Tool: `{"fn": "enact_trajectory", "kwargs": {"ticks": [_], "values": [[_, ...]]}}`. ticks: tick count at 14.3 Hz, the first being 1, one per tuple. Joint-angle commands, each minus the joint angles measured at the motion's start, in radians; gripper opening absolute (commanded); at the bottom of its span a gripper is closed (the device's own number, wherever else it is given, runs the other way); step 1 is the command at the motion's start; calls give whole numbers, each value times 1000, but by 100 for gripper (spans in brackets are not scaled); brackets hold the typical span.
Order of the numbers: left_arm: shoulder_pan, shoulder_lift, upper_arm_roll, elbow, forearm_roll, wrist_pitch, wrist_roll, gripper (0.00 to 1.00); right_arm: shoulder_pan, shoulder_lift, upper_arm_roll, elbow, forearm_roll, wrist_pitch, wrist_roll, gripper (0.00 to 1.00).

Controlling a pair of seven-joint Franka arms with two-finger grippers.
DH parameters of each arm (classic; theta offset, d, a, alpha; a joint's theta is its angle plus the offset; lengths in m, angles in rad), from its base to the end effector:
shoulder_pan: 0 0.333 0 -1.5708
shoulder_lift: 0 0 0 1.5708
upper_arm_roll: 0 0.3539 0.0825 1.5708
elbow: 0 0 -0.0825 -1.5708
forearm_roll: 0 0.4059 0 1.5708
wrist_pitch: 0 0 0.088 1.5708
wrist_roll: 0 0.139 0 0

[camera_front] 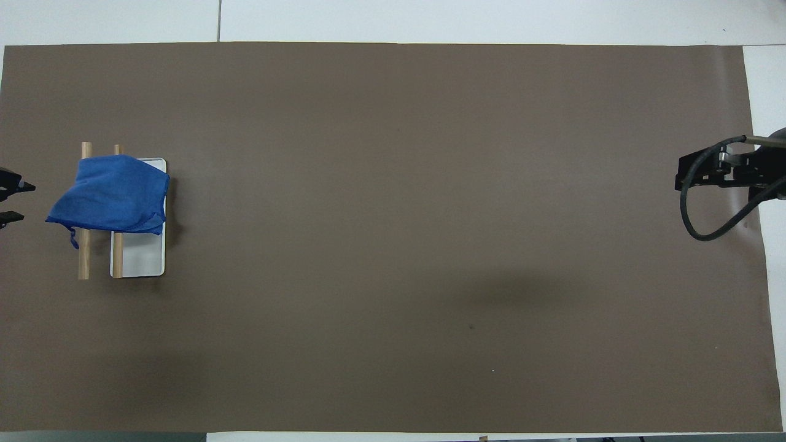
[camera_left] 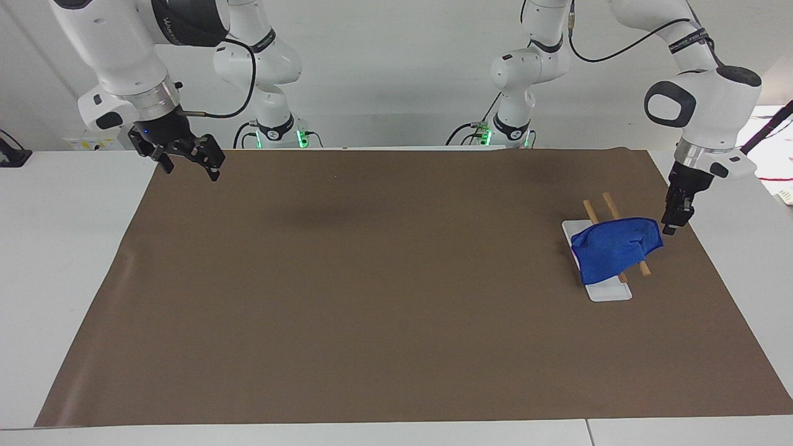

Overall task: Right arm passes towel to left arm to hang
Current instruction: 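Release the towel onto the rack and pull the left gripper back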

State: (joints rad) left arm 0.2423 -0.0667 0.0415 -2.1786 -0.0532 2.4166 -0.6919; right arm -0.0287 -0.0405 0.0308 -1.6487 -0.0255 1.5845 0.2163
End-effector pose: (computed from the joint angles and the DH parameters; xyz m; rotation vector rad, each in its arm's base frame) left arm 0.5521 0.1599 0.4471 2.6301 1.4547 0.4382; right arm 0.5615 -0.0020 0.6162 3.0945 -0.3317 -0.0322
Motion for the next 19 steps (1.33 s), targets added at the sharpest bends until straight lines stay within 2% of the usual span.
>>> {"fn": "enact_trajectory", "kwargs": {"ticks": [1, 3, 7, 10, 12, 15, 18, 19], "values": [[23, -12, 1, 14, 16, -51, 73, 81, -3, -10, 3, -6, 6, 9, 0, 100], [25, -4, 3, 54, 16, -94, 141, 82, -3, -10, 3, -6, 6, 9, 0, 100], [2, 65, -2, 247, 18, -223, 279, 83, 0, -9, 4, -2, -5, -7, -2, 100], [-43, 103, -3, 351, 18, -316, 385, 83, -2, 5, 9, 44, -1, -73, -3, 100], [-69, 117, -5, 402, 18, -368, 472, 83, -3, 5, 9, 43, -8, -67, -5, 100], [-132, 117, -8, 428, 18, -425, 560, 83, 1, 5, 9, 44, -11, -70, -46, 100], [-220, 101, -8, 427, 18, -494, 566, 83, 1, 19, 11, 75, -11, -107, -51, 100], [-251, 96, -8, 427, 16, -504, 566, 90, 1, 19, 11, 75, -10, -107, -51, 100]]}}
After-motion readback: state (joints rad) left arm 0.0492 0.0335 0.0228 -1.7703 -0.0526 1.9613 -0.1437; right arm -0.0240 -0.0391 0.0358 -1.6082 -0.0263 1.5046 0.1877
